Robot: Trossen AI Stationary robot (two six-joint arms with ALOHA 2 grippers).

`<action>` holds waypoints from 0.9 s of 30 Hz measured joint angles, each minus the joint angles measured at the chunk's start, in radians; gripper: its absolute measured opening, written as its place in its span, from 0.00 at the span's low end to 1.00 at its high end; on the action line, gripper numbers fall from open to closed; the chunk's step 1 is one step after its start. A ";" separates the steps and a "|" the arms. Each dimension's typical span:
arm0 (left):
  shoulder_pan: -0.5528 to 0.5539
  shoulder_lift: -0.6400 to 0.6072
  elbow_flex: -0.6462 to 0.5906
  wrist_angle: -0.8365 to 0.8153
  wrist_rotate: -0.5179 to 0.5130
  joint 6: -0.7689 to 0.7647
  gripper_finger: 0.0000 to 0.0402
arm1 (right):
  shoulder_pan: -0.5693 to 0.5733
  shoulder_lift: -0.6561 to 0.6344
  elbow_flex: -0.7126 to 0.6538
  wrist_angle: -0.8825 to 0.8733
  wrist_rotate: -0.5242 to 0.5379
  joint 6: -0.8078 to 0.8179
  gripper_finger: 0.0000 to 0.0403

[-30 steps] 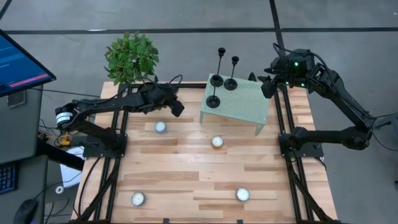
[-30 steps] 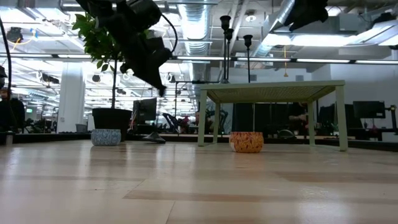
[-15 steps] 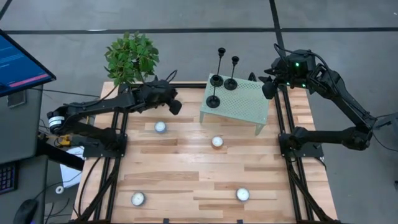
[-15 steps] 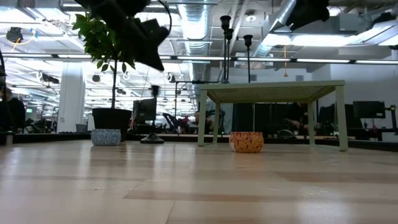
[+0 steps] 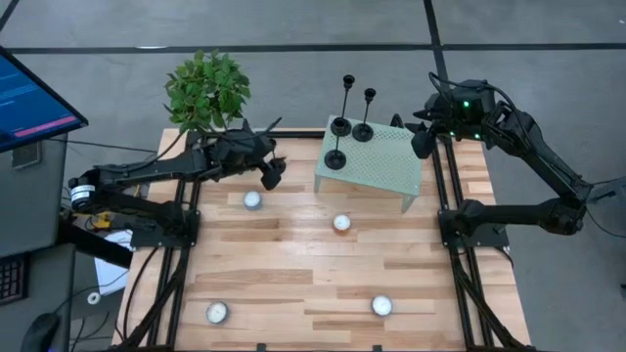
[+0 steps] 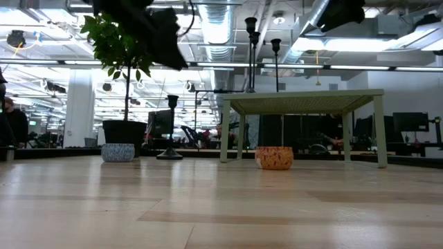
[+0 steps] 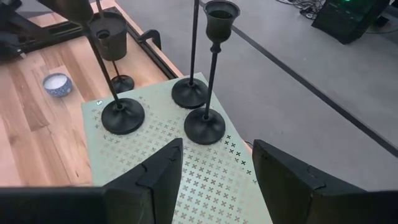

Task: Pick & Place candle stick holders
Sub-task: Put the candle holder on the shelf aligned with the other candle holder to the right

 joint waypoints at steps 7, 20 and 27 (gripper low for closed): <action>0.001 -0.032 -0.129 0.177 -0.063 0.003 0.69 | -0.001 0.000 0.000 -0.001 0.000 -0.023 0.46; 0.002 -0.029 -0.300 0.488 -0.188 0.003 0.69 | -0.001 0.000 0.000 -0.022 0.000 -0.026 0.46; 0.017 -0.025 -0.304 0.555 -0.211 0.022 0.69 | -0.001 0.000 0.000 -0.045 0.000 -0.026 0.46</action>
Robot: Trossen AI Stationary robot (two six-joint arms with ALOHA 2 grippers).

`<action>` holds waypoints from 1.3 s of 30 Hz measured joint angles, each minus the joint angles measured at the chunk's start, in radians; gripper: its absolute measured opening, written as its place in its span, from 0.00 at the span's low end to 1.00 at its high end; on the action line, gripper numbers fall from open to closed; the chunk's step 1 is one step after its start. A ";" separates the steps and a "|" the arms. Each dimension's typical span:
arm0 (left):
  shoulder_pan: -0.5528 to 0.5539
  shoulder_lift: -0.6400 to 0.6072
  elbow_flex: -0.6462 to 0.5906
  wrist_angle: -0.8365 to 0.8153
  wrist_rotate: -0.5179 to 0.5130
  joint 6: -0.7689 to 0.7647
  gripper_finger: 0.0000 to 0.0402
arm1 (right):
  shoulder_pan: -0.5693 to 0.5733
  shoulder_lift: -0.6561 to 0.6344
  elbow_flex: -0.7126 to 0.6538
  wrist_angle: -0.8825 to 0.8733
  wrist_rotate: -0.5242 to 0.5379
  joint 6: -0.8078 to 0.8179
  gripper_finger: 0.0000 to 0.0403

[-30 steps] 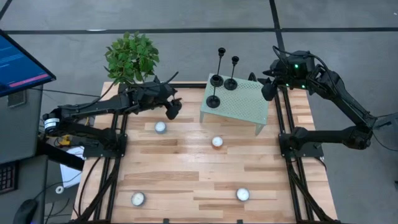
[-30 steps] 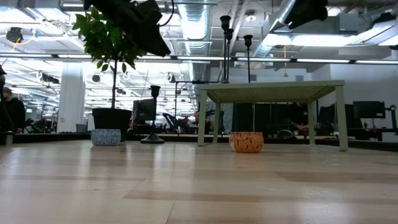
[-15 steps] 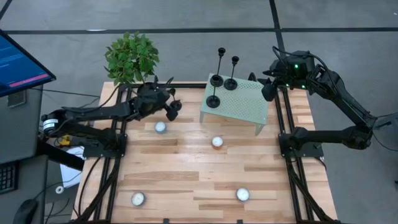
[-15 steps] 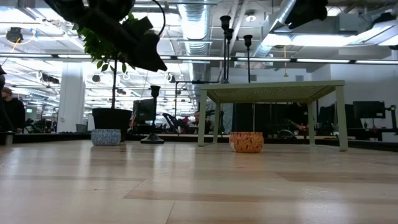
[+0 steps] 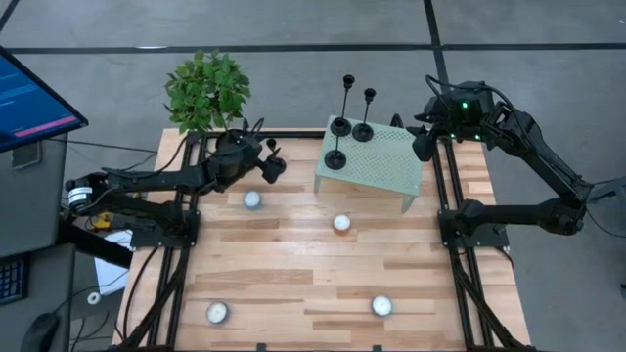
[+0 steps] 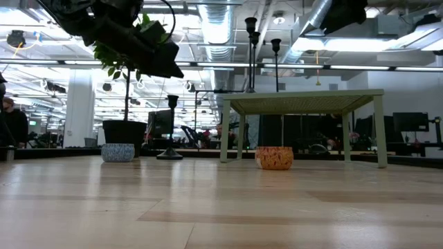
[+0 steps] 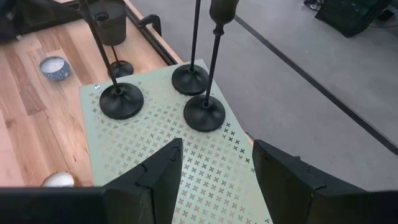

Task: Pick & Place candle stick holders
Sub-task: Put the candle holder on the shelf aligned with the other candle holder to the right

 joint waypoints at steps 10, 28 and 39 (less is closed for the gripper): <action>0.097 0.064 0.000 0.031 0.059 -0.063 0.69 | 0.000 0.000 0.000 -0.003 -0.003 -0.008 0.47; 0.121 0.120 -0.102 0.158 0.122 -0.160 0.66 | 0.000 0.001 0.000 -0.003 -0.007 -0.016 0.47; 0.158 0.135 -0.103 0.209 0.156 -0.157 0.57 | 0.000 0.001 0.000 -0.003 -0.017 -0.016 0.46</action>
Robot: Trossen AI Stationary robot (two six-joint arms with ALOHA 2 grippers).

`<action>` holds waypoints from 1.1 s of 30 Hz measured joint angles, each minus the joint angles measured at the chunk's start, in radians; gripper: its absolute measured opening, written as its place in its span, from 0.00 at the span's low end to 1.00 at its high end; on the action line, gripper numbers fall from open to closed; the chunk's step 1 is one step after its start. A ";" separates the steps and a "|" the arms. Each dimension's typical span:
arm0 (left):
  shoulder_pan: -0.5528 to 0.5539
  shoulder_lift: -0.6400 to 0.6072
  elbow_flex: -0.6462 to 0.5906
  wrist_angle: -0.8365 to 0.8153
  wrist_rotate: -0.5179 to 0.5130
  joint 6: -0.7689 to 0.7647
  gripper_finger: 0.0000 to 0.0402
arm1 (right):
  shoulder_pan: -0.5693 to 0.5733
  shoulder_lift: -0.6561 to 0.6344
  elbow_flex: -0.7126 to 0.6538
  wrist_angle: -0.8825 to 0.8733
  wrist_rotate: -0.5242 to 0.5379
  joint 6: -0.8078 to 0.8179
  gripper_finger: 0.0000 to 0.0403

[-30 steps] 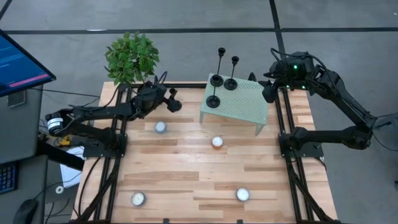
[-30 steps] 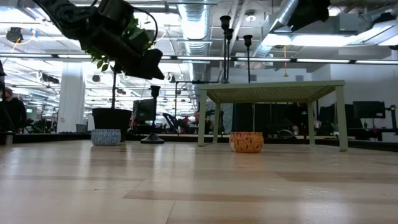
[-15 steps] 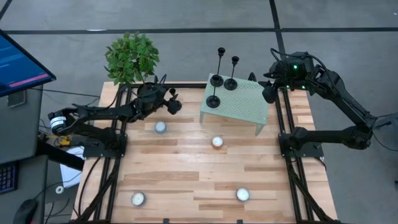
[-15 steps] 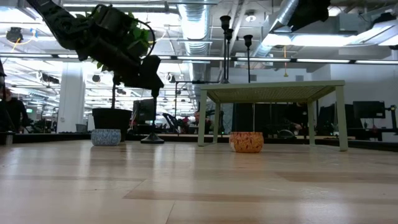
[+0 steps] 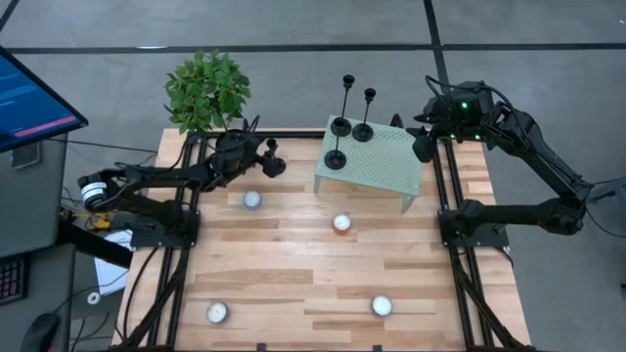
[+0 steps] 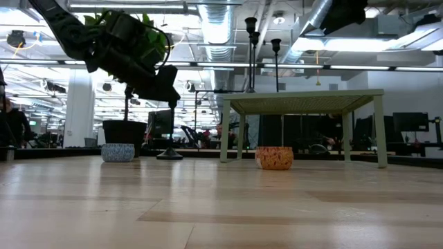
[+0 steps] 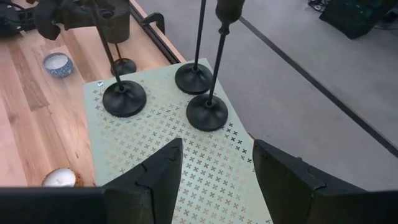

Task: Pick & Place candle stick holders
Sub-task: Put the candle holder on the shelf aligned with the other candle holder to the right

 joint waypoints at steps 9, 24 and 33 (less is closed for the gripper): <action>0.003 0.031 0.000 0.018 0.022 -0.004 0.49 | 0.000 0.000 0.000 0.000 -0.009 0.000 0.46; -0.002 0.031 -0.001 0.023 0.077 -0.005 0.25 | 0.000 0.000 0.000 0.000 -0.009 0.012 0.46; -0.024 0.007 -0.001 0.037 0.080 -0.030 0.27 | 0.000 0.000 0.000 -0.001 -0.009 0.012 0.46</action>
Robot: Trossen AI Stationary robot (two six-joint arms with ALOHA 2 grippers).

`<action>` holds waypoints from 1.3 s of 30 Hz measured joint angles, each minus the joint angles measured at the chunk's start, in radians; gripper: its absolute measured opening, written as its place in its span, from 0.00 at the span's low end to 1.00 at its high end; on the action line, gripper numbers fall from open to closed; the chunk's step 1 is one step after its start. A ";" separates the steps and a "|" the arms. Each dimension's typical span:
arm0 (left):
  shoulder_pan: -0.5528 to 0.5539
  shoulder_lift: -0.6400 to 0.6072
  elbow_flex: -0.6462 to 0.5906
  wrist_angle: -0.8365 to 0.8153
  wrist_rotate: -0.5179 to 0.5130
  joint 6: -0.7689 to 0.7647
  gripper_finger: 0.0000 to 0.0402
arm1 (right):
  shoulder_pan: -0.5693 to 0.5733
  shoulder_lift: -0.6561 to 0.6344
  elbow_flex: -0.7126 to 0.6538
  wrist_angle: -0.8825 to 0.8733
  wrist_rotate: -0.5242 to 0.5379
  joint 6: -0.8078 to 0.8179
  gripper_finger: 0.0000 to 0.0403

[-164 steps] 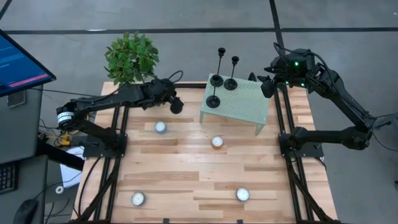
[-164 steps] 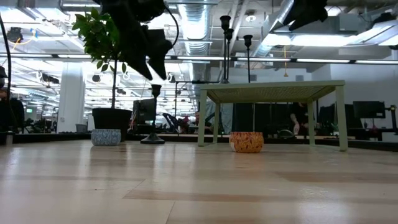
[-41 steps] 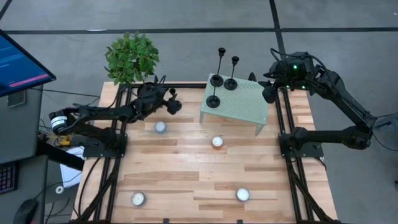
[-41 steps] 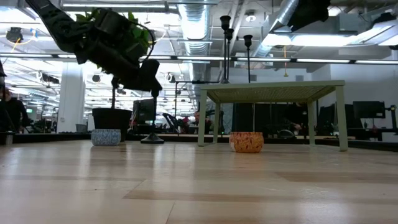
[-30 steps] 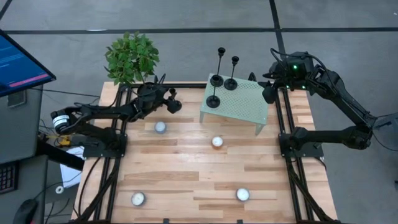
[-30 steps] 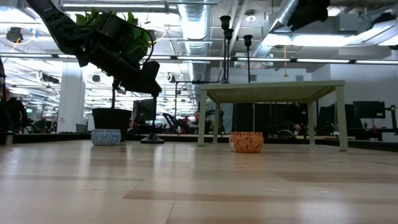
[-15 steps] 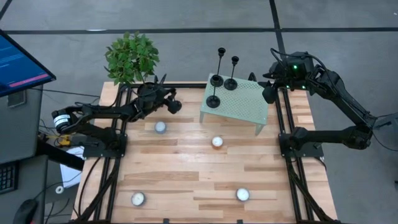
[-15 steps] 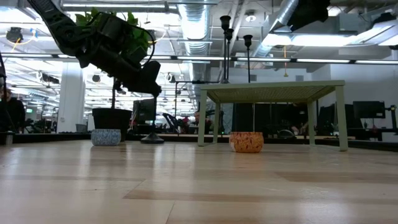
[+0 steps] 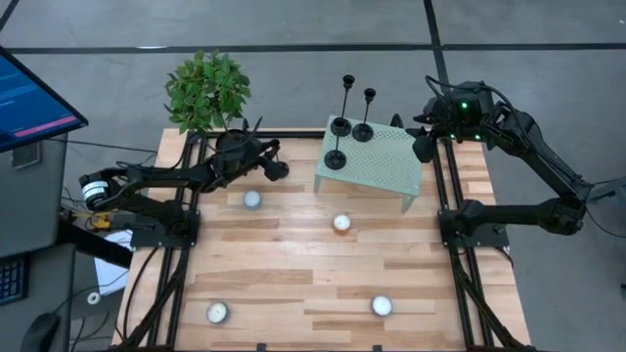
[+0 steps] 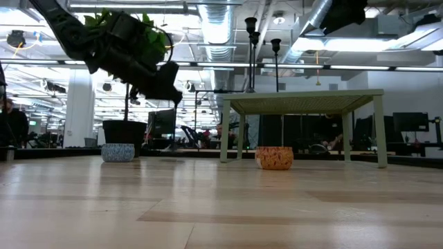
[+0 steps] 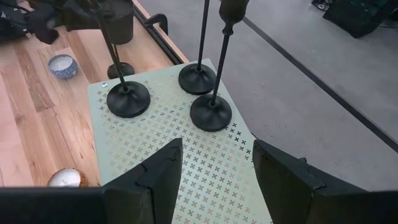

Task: Pick & Place candle stick holders
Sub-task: Put the candle holder on the shelf aligned with the other candle holder to the right

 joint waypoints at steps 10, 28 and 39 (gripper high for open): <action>-0.105 -0.158 0.000 0.002 0.000 -0.001 0.27 | 0.032 0.000 0.000 0.000 -0.098 -0.004 0.46; -0.343 -0.316 0.000 -0.045 -0.024 -0.085 0.28 | 0.253 0.038 -0.001 0.092 -0.166 0.007 0.46; -0.481 -0.313 0.000 0.102 -0.014 -0.094 0.28 | 0.463 0.245 -0.001 0.321 -0.179 0.040 0.46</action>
